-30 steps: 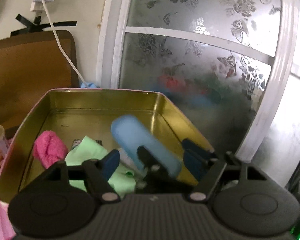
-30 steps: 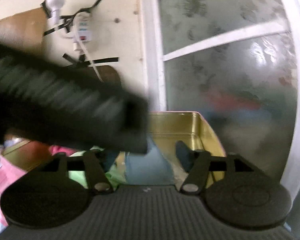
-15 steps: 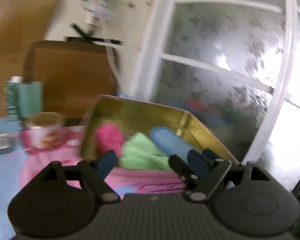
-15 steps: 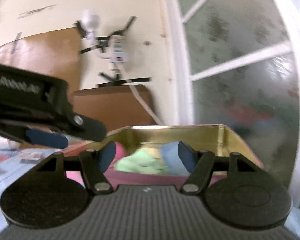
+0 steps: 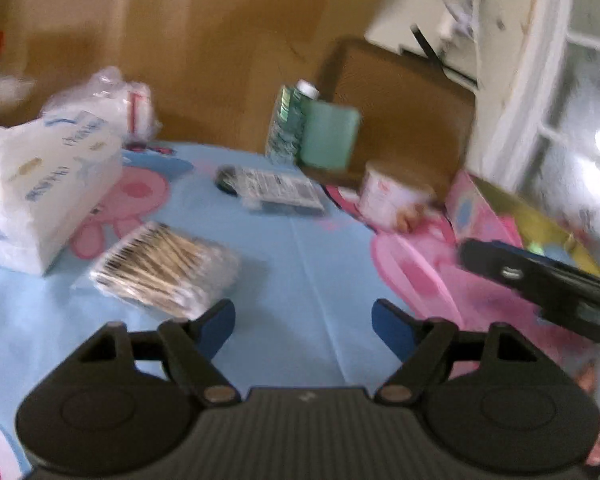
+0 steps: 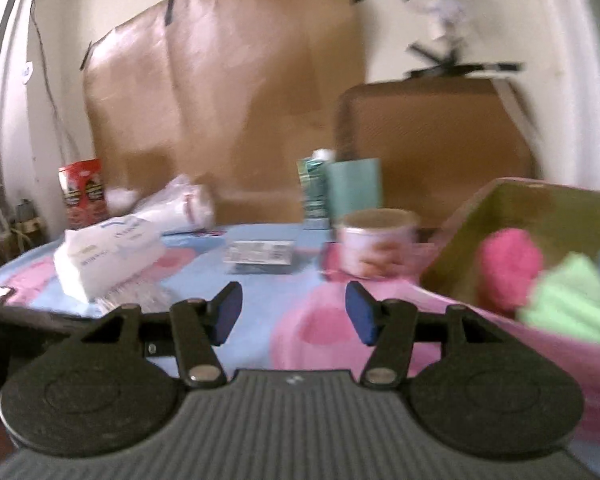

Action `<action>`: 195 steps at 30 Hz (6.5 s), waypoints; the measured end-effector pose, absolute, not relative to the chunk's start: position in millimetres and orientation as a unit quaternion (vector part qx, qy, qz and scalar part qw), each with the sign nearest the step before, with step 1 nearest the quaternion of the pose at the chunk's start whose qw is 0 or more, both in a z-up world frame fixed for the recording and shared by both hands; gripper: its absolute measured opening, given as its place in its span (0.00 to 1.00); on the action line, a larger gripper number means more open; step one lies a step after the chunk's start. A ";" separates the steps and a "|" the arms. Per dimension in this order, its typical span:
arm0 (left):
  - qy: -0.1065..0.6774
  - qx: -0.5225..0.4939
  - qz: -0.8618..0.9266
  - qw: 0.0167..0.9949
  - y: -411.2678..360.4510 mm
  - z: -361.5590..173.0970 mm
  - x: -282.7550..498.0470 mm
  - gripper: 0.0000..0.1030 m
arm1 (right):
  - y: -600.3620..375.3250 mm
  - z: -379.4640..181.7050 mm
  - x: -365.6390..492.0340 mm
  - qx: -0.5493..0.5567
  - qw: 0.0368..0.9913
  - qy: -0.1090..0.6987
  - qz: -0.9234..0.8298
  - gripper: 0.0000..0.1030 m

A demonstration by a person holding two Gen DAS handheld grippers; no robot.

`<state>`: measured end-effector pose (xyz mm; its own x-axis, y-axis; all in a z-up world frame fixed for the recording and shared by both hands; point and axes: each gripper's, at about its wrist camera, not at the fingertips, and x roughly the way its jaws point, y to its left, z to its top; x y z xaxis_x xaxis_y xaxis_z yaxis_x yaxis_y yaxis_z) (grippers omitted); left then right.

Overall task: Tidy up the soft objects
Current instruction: 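Move both grippers to the clear barcode-labelled pack, then close both grippers on the clear pack and lift it toward the tin, then lower the clear pack into the pink tin and open both grippers, then move both grippers to the green correction tape, then close both grippers on the green correction tape and lift it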

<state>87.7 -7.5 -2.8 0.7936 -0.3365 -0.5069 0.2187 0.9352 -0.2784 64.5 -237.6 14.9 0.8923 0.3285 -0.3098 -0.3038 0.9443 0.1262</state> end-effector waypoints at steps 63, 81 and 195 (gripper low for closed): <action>0.324 -0.119 -0.260 0.902 -44.8 0.3 60.8 0.63 | -211.1 -29.5 -7.7 -0.079 0.939 0.236 0.236 0.76; 0.333 -0.042 -0.372 0.865 -137.0 -3.6 16.1 0.59 | -247.7 -36.8 -73.7 -0.090 0.969 0.199 0.119 0.55; 0.296 -0.152 -0.261 0.906 -5.4 -1.5 60.8 0.78 | -223.5 -30.8 -22.4 -0.054 0.933 0.228 0.272 0.79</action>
